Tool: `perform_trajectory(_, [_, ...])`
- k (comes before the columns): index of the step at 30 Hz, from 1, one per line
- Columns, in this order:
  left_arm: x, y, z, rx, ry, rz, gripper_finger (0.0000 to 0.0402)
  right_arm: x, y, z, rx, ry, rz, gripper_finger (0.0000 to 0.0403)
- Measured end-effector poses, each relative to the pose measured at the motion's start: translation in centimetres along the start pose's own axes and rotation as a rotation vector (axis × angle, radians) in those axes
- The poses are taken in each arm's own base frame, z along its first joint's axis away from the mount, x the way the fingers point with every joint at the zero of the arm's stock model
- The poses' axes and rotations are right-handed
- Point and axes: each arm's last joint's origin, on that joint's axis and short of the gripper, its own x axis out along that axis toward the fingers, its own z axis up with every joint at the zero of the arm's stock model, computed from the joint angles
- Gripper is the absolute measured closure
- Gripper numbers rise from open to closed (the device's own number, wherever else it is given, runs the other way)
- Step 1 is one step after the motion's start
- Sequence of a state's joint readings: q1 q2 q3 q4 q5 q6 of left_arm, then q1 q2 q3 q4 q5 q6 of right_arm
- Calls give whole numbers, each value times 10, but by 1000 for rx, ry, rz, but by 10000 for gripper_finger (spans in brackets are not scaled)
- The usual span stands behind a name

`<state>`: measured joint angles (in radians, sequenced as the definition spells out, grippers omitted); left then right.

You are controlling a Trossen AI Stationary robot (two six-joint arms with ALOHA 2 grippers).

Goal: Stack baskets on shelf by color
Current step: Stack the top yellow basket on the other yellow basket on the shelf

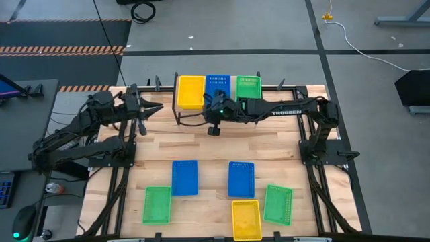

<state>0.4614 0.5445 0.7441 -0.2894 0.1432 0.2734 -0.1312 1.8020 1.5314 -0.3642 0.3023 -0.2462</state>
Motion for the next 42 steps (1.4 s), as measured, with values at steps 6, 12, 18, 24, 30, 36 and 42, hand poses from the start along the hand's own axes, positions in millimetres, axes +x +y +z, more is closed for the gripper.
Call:
perform_trajectory(6, [34,3,-11,13,110,7,308,-46,-5,-1,68,82,20,298])
perform_trajectory(12, [81,8,-28,98,208,67,243,-106,-12,-2,153,112,47,296])
perform_trajectory(18, [102,10,-34,115,276,48,199,-156,-14,-12,170,156,87,296])
perform_trajectory(24, [109,9,-13,119,424,-33,178,-191,-24,-14,161,85,96,296])
perform_trajectory(30, [131,7,-1,95,655,-135,175,-200,-29,-12,139,25,88,296])
perform_trajectory(36, [154,12,-3,153,834,-64,175,-193,-23,-18,109,84,99,296])
perform_trajectory(42, [166,14,-5,149,849,-73,175,-180,-14,-39,77,162,109,296])
